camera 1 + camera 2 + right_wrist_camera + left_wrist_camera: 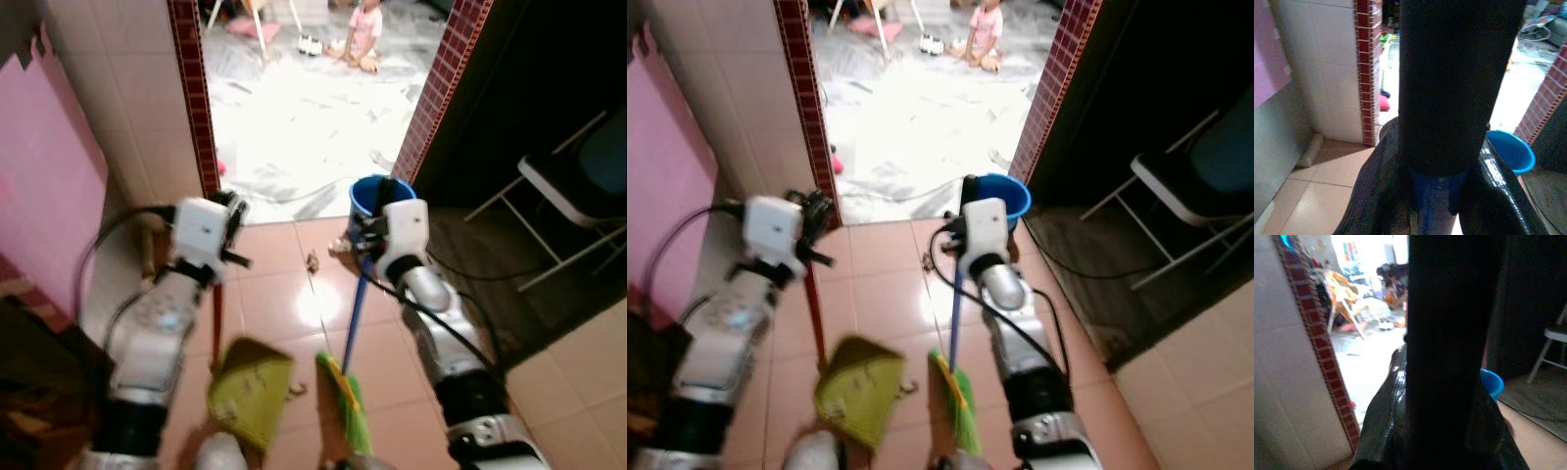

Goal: Sweep floor

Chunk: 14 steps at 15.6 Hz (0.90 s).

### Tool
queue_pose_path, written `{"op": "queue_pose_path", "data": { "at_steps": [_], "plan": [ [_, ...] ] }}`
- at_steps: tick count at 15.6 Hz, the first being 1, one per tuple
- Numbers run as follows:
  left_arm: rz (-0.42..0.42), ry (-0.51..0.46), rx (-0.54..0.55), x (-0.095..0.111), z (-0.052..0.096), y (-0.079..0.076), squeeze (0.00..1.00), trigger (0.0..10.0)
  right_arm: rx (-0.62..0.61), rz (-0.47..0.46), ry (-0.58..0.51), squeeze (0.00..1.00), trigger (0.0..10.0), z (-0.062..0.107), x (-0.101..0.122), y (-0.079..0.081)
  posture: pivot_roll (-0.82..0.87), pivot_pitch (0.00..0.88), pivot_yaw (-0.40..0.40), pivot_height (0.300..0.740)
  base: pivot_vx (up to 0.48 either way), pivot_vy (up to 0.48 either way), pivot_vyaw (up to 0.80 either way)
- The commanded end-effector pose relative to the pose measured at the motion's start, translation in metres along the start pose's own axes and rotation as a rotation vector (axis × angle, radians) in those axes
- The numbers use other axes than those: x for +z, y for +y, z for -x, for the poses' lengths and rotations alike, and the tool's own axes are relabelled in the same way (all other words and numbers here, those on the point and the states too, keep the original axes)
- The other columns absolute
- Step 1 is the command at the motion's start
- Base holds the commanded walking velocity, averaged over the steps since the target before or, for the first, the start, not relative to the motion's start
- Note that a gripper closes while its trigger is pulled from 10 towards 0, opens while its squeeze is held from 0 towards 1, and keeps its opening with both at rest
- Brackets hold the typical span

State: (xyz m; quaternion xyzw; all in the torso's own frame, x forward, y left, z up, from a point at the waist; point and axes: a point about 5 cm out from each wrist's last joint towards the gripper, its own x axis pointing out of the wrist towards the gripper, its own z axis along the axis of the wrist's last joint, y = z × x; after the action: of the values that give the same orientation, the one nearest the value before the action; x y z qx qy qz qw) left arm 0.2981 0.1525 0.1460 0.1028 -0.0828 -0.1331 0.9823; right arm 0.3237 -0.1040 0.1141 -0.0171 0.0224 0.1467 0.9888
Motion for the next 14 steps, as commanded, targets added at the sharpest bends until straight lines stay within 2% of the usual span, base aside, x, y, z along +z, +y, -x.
{"op": "queue_pose_path", "data": {
  "at_steps": [1, 4, 5, 6, 7, 10, 12, 14],
  "plan": [
    [-0.056, -0.099, 0.006, 0.021, -0.008, 0.006, 0.00, 10.0, -0.019, 0.019, 0.023, 0.00, 10.0, 0.001, -0.003, -0.006, 0.02, 0.036, -0.088, 0.740, 0.000, 0.000, 0.00],
    [-0.095, -0.063, 0.043, 0.014, -0.010, 0.016, 0.00, 10.0, -0.023, 0.021, 0.029, 0.00, 10.0, 0.001, -0.004, -0.006, 0.02, 0.037, -0.088, 0.740, 0.000, 0.000, 0.00],
    [-0.112, -0.004, 0.046, -0.002, -0.008, 0.013, 0.00, 10.0, -0.031, 0.023, 0.038, 0.00, 10.0, 0.000, -0.004, -0.006, 0.02, 0.038, -0.089, 0.740, 0.000, 0.000, 0.00],
    [-0.126, 0.022, 0.048, -0.008, -0.007, 0.012, 0.00, 10.0, -0.034, 0.013, 0.042, 0.00, 10.0, 0.000, -0.005, -0.006, 0.02, 0.038, -0.089, 0.740, 0.000, 0.000, 0.00],
    [-0.102, 0.083, 0.053, -0.024, -0.006, 0.004, 0.00, 10.0, -0.053, -0.007, 0.049, 0.00, 10.0, -0.002, -0.004, -0.008, 0.01, 0.035, -0.089, 0.740, 0.000, 0.000, 0.00],
    [-0.065, 0.121, 0.087, -0.037, -0.009, -0.004, 0.00, 10.0, -0.099, -0.012, 0.070, 0.00, 10.0, -0.003, -0.005, -0.016, 0.00, 0.031, -0.089, 0.740, 0.000, 0.000, 0.00],
    [-0.030, 0.125, 0.188, -0.040, -0.018, -0.008, 0.00, 10.0, -0.120, -0.019, 0.071, 0.00, 10.0, -0.003, -0.004, -0.021, -0.01, 0.027, -0.091, 0.740, 0.000, 0.000, 0.00],
    [-0.005, 0.136, 0.301, -0.044, -0.025, -0.006, 0.00, 10.0, -0.128, -0.047, 0.076, 0.00, 10.0, -0.003, -0.004, -0.023, -0.02, 0.020, -0.094, 0.740, 0.000, 0.000, 0.00]
  ]
}}
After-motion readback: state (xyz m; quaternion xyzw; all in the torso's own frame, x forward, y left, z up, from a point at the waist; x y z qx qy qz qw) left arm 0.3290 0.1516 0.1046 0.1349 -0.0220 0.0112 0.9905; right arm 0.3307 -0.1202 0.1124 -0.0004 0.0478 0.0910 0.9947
